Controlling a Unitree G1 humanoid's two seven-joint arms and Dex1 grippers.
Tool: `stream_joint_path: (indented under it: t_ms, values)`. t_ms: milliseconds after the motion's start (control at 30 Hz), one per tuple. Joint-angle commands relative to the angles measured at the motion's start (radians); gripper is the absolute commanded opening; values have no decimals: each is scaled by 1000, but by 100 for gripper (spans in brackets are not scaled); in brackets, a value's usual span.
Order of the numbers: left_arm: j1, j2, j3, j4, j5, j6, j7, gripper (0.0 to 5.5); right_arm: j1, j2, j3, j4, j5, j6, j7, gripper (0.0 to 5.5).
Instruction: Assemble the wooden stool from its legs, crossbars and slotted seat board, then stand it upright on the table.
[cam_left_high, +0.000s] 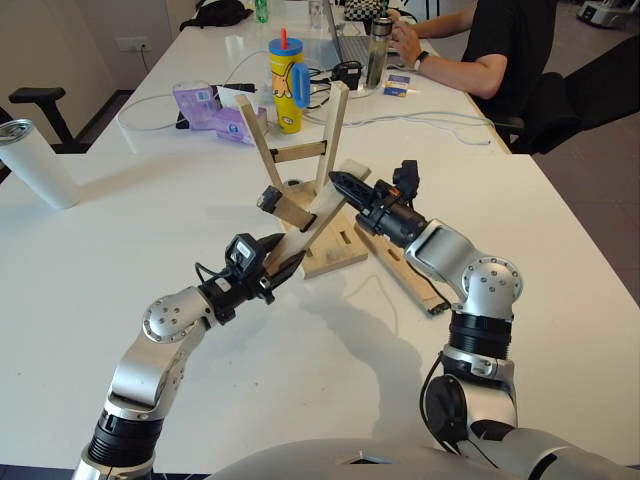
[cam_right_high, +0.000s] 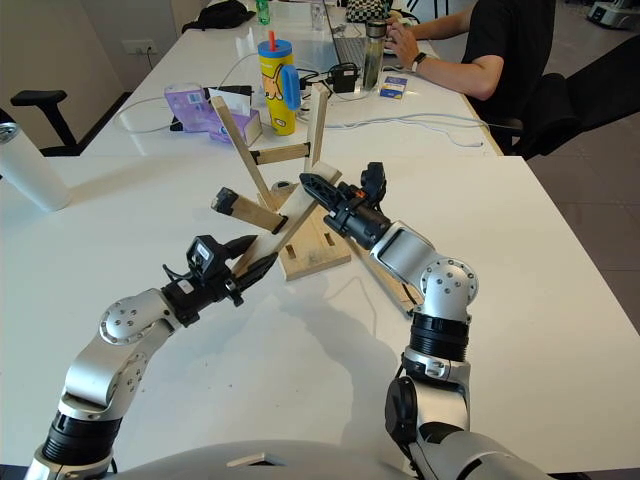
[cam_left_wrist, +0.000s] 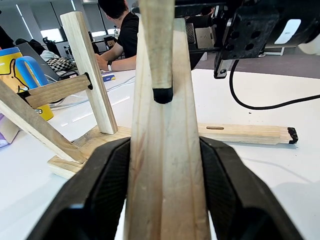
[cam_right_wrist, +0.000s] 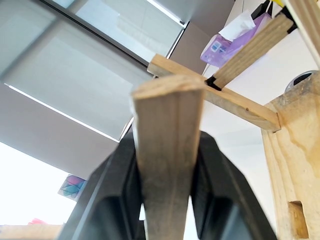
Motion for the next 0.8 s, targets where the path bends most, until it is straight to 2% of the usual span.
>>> stream_joint_path:
  t_ms: [33, 167, 200, 300, 367, 533, 800]
  values:
    - [7, 7, 13, 8, 2, 13, 4, 206, -14, -17, -5, 0, -15, -38, -8, 105]
    - [-2, -7, 26, 17, -2, 16, 23, 206, -12, -24, -1, 5, -28, -48, 0, 105]
    - [-4, -10, 30, 19, 2, 13, 29, 242, -12, -26, 1, 6, -32, -52, 3, 105]
    - [-22, -22, 50, 42, 21, -4, 63, 296, -10, -39, 16, 7, -72, -82, 14, 103]
    - [-49, -37, 82, 80, 47, -24, 115, 318, -4, -73, 63, 2, -183, -144, 38, 103]
    - [-79, -75, 155, 109, 18, -2, 180, 318, -26, -104, 79, 47, -346, -276, 68, 103]
    - [-75, -91, 179, 130, 12, 17, 204, 318, -120, -180, 21, 127, -434, -374, 102, 103]
